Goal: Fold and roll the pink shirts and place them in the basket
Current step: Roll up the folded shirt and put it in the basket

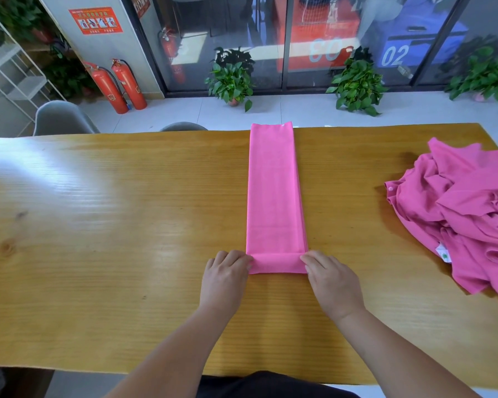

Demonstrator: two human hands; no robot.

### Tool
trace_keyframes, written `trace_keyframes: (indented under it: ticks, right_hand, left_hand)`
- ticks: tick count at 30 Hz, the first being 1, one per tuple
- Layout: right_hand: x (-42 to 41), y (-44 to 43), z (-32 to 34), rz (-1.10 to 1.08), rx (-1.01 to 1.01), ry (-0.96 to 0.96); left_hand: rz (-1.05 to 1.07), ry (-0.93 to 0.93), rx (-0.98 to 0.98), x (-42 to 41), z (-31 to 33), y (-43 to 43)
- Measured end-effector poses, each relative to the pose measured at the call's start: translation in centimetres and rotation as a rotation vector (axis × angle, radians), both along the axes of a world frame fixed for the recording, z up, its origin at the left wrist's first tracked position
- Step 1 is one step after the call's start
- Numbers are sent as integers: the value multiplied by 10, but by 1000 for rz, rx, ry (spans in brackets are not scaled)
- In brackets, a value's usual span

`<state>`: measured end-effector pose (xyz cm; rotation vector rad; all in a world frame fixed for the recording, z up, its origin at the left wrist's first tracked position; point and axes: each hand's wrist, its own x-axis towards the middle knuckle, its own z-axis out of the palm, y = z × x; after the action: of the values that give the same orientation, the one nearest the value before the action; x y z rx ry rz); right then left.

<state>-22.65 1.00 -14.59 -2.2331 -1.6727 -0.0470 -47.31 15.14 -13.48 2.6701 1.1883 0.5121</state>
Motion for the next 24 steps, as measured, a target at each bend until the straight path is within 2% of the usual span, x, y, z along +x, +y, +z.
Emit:
trace_keyframes:
  ticks: [7, 11, 15, 21, 24]
  right_hand:
    - [4, 5, 6, -11, -155, 62]
    - [9, 13, 17, -44, -245, 244]
    - [19, 13, 24, -30, -241, 478]
    - [28, 9, 24, -83, -229, 676]
    - [26, 5, 27, -116, -233, 683]
  left_hand:
    - [58, 88, -186, 1, 4, 0]
    - [114, -10, -409, 3, 6, 12]
    - [144, -112, -587, 0, 8, 18]
    - [155, -171, -778, -7, 8, 21]
    - [166, -198, -851, -11, 5, 22]
